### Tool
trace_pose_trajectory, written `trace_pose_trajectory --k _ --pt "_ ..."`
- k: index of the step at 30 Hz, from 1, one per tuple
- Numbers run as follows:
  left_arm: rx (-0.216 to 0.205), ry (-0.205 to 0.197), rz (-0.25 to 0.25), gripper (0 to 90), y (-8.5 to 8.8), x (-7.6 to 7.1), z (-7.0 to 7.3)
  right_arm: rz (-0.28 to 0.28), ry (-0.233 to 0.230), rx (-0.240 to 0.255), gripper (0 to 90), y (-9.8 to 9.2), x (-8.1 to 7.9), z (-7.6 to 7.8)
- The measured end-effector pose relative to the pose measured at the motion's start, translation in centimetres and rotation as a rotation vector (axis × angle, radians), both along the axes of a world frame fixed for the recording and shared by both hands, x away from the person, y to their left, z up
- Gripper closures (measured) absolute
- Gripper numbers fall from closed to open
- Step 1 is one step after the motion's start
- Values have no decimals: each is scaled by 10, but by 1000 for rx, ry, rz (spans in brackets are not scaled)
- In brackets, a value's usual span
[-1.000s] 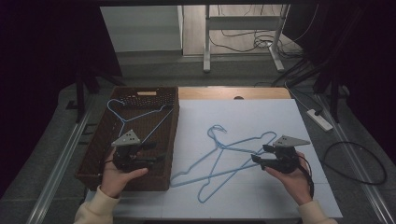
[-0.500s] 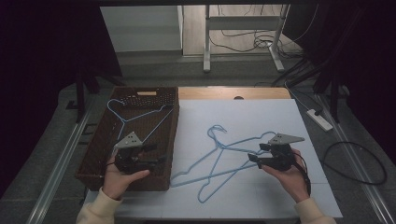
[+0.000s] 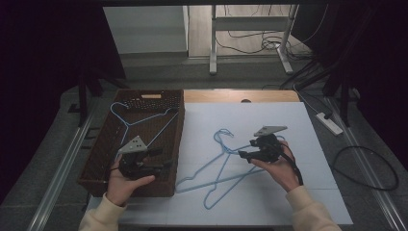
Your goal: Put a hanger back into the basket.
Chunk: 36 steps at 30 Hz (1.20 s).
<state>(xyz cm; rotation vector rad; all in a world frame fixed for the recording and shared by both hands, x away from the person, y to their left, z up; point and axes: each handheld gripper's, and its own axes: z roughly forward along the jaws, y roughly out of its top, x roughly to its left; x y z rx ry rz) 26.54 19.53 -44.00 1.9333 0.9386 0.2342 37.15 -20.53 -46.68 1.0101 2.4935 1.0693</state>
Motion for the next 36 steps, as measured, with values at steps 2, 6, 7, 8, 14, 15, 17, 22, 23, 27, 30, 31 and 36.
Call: trace_pose_trajectory --k 2,6,7,8,14,15,17,22,23,27,30,31,36 --pt "1 1 1 330 0 0 0 5 18 -8 330 11 9 -3" --pt "2 3 3 330 0 0 -1 9 44 -24 355 29 23 -8" --pt "2 3 3 330 0 0 -1 11 48 -29 359 31 26 -9" --pt "3 4 3 331 0 0 -2 9 54 -33 364 35 30 -11" --pt "7 7 5 329 1 0 -3 -9 83 -37 374 50 48 -21" --pt "6 7 6 329 1 0 -3 -11 86 -37 374 52 50 -22" --pt "7 8 6 329 1 0 -3 -16 90 -43 376 56 55 -24" --pt "8 10 6 328 1 0 -3 -34 105 -44 399 64 66 -30" --pt "9 11 6 328 1 0 -3 -35 106 -44 407 65 68 -31" --pt "10 12 6 326 1 0 -3 -31 118 -43 442 70 74 -34" --pt "13 14 6 323 1 0 -3 -28 131 -38 466 73 77 -36" --pt "13 14 6 323 1 0 -3 -26 136 -39 485 74 78 -37" --pt "14 14 7 322 1 1 -4 -36 152 -42 533 78 82 -41"
